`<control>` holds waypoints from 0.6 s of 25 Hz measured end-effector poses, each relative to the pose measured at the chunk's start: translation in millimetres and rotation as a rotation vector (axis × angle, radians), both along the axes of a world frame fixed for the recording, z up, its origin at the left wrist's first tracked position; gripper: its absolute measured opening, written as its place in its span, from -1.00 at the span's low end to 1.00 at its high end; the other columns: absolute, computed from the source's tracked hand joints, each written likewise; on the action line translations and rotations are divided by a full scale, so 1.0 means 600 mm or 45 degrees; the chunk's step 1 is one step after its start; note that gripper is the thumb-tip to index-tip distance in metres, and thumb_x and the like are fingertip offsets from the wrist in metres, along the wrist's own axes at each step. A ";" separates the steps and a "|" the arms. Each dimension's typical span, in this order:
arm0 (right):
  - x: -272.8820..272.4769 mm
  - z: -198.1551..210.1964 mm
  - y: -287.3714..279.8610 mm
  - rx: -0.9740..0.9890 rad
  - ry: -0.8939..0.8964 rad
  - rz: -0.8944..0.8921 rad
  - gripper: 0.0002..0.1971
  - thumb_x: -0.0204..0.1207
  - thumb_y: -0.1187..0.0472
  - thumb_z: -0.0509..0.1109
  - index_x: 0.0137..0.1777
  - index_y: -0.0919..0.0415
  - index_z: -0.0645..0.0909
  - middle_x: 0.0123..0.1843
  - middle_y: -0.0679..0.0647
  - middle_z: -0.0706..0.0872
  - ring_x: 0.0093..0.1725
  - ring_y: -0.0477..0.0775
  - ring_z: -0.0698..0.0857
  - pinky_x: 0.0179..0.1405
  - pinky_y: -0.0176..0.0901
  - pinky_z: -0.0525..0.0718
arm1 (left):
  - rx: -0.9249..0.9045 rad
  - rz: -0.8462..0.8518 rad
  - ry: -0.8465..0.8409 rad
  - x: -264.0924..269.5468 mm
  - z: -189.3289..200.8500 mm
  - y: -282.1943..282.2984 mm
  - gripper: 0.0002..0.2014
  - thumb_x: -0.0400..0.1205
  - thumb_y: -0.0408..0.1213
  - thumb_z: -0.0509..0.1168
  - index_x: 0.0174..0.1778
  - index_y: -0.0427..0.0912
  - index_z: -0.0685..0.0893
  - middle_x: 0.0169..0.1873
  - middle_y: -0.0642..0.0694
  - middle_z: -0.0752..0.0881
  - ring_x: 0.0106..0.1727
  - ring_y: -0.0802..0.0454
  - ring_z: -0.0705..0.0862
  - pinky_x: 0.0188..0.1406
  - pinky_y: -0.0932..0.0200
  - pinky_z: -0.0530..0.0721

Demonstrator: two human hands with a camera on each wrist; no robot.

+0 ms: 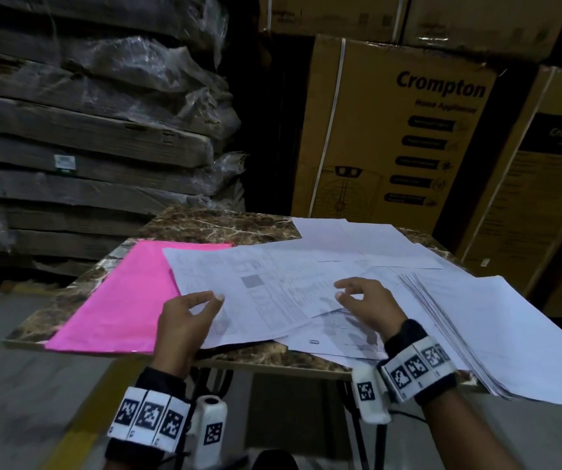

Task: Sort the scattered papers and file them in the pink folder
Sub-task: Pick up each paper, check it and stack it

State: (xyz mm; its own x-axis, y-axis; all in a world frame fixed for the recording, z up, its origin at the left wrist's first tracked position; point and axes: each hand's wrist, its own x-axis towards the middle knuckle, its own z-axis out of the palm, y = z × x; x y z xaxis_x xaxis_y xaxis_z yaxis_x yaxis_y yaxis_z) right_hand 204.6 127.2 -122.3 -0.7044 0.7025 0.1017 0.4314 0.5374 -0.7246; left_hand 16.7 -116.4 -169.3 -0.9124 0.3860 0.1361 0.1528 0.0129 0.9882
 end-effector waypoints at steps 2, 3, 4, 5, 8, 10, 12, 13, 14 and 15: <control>-0.006 0.012 0.003 0.022 -0.241 0.213 -0.82 0.59 -0.05 0.44 0.12 -0.08 0.77 0.43 -0.02 0.64 0.45 0.04 0.55 0.36 0.04 0.59 | -0.025 0.085 0.035 -0.011 -0.015 -0.007 -0.61 0.56 -0.10 0.53 0.19 -0.29 0.81 0.12 -0.11 0.80 0.19 -0.06 0.73 0.28 0.00 0.65; -0.007 0.017 0.001 0.055 -0.384 0.308 -0.80 0.56 -0.11 0.45 0.10 -0.12 0.78 0.53 -0.03 0.55 0.54 0.06 0.47 0.47 0.10 0.50 | -0.024 0.137 0.029 -0.017 -0.023 -0.010 -0.60 0.56 -0.09 0.54 0.21 -0.28 0.80 0.15 -0.14 0.80 0.20 -0.10 0.74 0.30 -0.07 0.67; -0.008 0.019 -0.004 0.100 -0.513 0.388 -0.78 0.55 -0.16 0.44 0.11 -0.18 0.78 0.63 -0.05 0.41 0.62 0.09 0.35 0.56 0.16 0.39 | -0.005 0.186 0.022 -0.023 -0.032 -0.013 -0.61 0.55 -0.12 0.55 0.23 -0.27 0.80 0.19 -0.17 0.79 0.22 -0.13 0.73 0.32 -0.14 0.68; -0.009 0.019 -0.008 0.138 -0.606 0.452 -0.76 0.55 -0.20 0.42 0.15 -0.24 0.77 0.71 -0.07 0.27 0.69 0.10 0.23 0.62 0.21 0.28 | 0.014 0.228 0.014 -0.029 -0.039 -0.013 -0.62 0.55 -0.18 0.54 0.24 -0.25 0.79 0.22 -0.20 0.78 0.25 -0.15 0.72 0.34 -0.19 0.68; -0.015 0.003 -0.018 0.306 -0.760 0.588 -0.62 0.58 -0.25 0.35 0.39 -0.33 0.61 0.78 -0.05 0.06 0.75 0.15 -0.02 0.65 0.32 0.09 | 0.081 0.242 -0.071 -0.038 -0.052 -0.010 -0.64 0.52 -0.36 0.53 0.26 -0.21 0.78 0.25 -0.20 0.76 0.25 -0.19 0.72 0.34 -0.24 0.68; -0.022 -0.003 -0.028 0.423 -0.799 0.596 -0.53 0.62 -0.26 0.30 0.52 -0.35 0.47 0.79 -0.04 -0.01 0.75 0.16 -0.07 0.63 0.36 0.03 | 0.129 0.218 -0.137 -0.043 -0.055 -0.011 -0.62 0.48 -0.45 0.51 0.24 -0.21 0.79 0.22 -0.20 0.77 0.22 -0.20 0.74 0.32 -0.24 0.68; -0.034 -0.002 -0.034 0.451 -0.816 0.591 -0.50 0.65 -0.25 0.26 0.59 -0.31 0.39 0.79 -0.02 -0.04 0.75 0.15 -0.09 0.64 0.36 -0.01 | 0.149 0.192 -0.187 -0.046 -0.054 -0.013 -0.61 0.50 -0.56 0.46 0.26 -0.27 0.77 0.19 -0.24 0.77 0.17 -0.22 0.75 0.28 -0.15 0.71; -0.041 0.001 -0.034 0.442 -0.842 0.615 -0.46 0.66 -0.25 0.24 0.62 -0.26 0.34 0.79 0.00 -0.05 0.76 0.15 -0.09 0.66 0.34 -0.02 | 0.158 0.180 -0.203 -0.045 -0.051 -0.014 -0.61 0.52 -0.60 0.43 0.27 -0.31 0.76 0.17 -0.25 0.76 0.15 -0.23 0.75 0.22 -0.08 0.72; -0.046 0.002 -0.036 0.428 -0.891 0.650 -0.41 0.67 -0.24 0.22 0.68 -0.20 0.25 0.80 0.04 -0.07 0.76 0.15 -0.08 0.68 0.28 -0.03 | 0.163 0.170 -0.210 -0.043 -0.049 -0.017 -0.61 0.52 -0.63 0.41 0.28 -0.34 0.74 0.16 -0.27 0.76 0.13 -0.23 0.75 0.17 -0.03 0.72; -0.052 0.006 -0.033 0.417 -0.956 0.684 -0.35 0.68 -0.24 0.19 0.73 -0.13 0.14 0.80 0.08 -0.10 0.76 0.15 -0.08 0.69 0.21 -0.05 | 0.168 0.165 -0.211 -0.042 -0.044 -0.016 -0.60 0.53 -0.64 0.40 0.29 -0.36 0.73 0.15 -0.27 0.75 0.13 -0.24 0.75 0.14 -0.01 0.72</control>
